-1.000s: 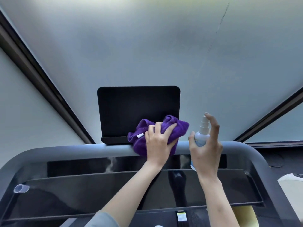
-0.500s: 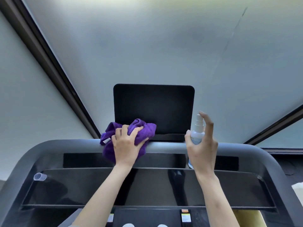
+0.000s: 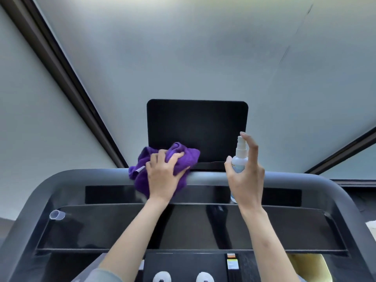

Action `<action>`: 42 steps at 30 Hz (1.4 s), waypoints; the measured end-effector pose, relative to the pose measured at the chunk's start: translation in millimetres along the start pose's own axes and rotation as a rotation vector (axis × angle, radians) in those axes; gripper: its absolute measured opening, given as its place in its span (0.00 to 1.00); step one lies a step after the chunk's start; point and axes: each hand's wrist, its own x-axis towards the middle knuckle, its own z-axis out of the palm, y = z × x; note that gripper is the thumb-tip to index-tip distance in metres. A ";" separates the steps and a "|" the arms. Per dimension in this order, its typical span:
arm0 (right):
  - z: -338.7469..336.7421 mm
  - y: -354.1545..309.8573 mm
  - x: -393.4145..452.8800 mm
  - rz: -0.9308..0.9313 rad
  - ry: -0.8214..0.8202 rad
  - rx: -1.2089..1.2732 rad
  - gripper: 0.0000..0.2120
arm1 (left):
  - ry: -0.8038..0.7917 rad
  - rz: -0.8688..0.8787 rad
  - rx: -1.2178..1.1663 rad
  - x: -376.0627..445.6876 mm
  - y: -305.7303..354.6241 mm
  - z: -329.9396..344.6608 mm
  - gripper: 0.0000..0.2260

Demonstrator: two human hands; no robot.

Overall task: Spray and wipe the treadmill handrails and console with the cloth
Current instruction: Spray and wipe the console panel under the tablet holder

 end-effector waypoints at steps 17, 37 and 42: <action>2.2 -4.7 -15.8 0.006 0.044 -0.042 0.30 | -0.016 -0.036 -0.075 -9.8 1.2 0.0 0.18; -23.8 9.9 -55.4 0.075 0.027 -0.014 0.30 | -0.230 0.045 -0.001 -111.4 38.1 -17.5 0.19; -27.3 15.6 -53.7 0.044 0.044 -0.017 0.29 | -0.111 -0.216 0.090 -123.1 -48.4 -50.6 0.22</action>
